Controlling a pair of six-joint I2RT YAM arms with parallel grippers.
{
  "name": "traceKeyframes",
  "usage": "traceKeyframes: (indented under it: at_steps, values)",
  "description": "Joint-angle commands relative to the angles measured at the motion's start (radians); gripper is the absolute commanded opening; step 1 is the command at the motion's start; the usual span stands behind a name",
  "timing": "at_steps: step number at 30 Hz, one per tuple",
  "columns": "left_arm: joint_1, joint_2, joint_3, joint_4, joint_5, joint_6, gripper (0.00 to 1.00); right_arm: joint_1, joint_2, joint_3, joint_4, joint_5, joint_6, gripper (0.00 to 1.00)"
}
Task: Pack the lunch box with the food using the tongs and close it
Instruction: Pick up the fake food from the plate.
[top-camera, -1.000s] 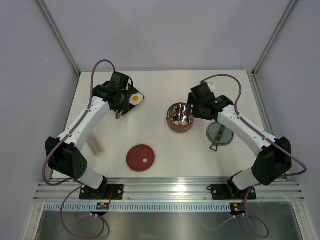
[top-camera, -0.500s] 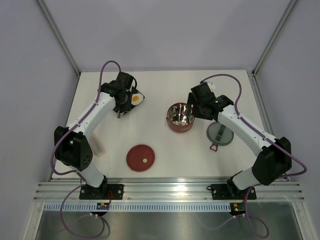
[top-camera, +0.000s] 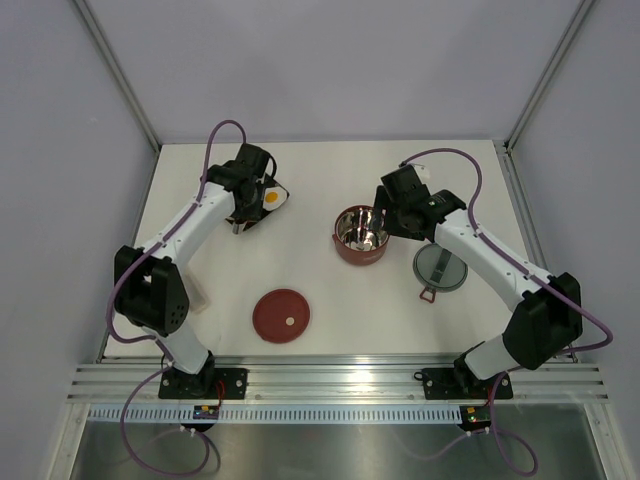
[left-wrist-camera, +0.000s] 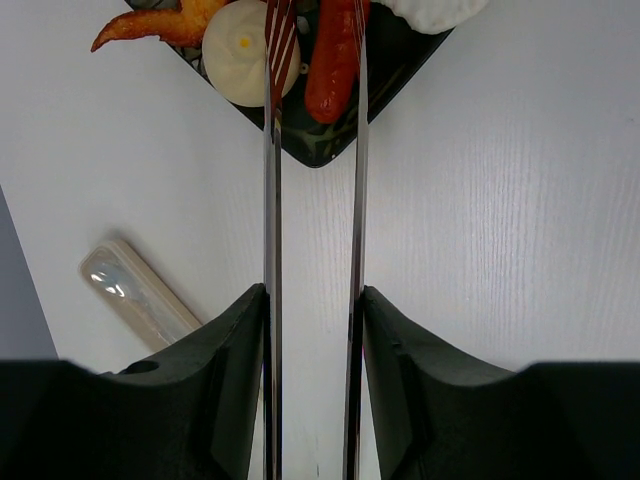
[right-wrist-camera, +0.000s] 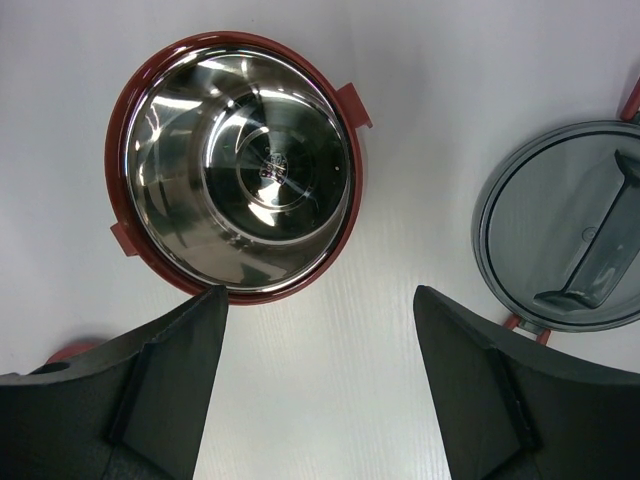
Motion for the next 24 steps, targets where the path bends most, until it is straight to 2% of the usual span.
traceKeyframes:
  at_steps: [1,24]
  values:
    - [0.005,0.01,0.032,0.048,-0.018,0.022,0.44,0.005,0.007,0.047,0.001,-0.022,-0.006,0.83]
    - [0.005,0.093,0.018,0.039,-0.04,0.011,0.45,0.006,-0.008,0.014,0.012,-0.034,0.006,0.83]
